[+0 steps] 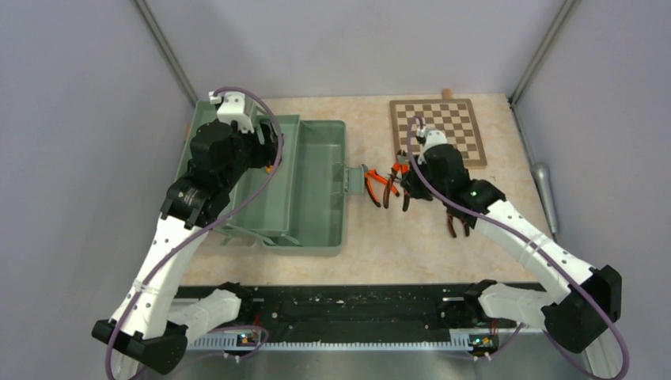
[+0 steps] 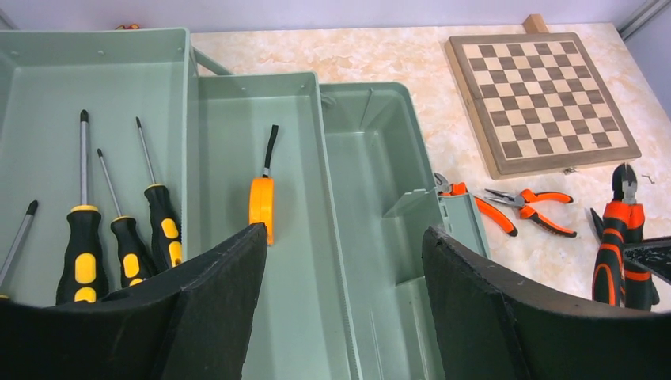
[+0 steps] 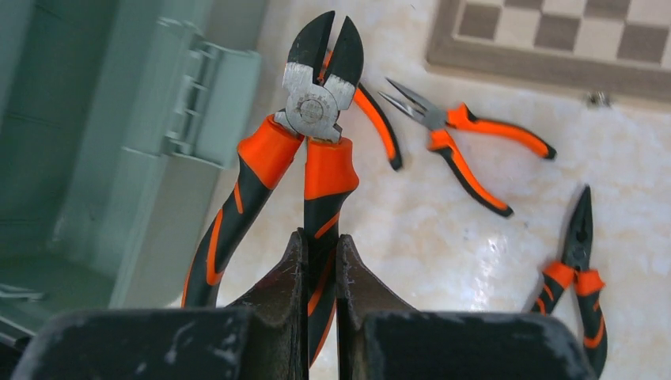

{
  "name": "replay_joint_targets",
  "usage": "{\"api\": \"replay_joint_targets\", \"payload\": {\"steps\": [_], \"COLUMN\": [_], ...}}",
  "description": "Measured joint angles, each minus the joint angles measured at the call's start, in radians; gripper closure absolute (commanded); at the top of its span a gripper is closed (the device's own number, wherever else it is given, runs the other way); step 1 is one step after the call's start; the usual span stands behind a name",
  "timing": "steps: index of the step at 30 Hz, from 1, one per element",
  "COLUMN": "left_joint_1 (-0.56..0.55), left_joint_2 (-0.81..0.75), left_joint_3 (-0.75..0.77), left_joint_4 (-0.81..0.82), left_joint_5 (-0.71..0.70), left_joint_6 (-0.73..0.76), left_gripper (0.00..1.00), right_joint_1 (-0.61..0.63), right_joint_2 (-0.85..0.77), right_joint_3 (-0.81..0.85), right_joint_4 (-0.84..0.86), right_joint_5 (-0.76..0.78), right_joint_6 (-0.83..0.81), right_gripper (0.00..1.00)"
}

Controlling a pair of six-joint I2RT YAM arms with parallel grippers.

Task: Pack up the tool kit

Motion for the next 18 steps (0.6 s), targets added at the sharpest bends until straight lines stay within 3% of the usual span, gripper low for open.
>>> {"api": "replay_joint_targets", "payload": {"steps": [5, 18], "left_joint_1": [0.0, 0.0], "left_joint_2": [-0.029, -0.243], "left_joint_3": [-0.019, -0.113], "left_joint_4": [0.0, 0.058], "left_joint_5": [-0.024, -0.198], "left_joint_6": [0.0, 0.018], "left_gripper": [0.25, 0.25], "right_joint_1": [0.126, 0.312], "right_joint_2": [0.114, 0.515], "right_joint_3": [0.193, 0.536], "right_joint_4": [-0.016, -0.079], "right_joint_5": [0.053, 0.114], "right_joint_6": [-0.002, 0.051], "right_gripper": [1.0, 1.0]}}
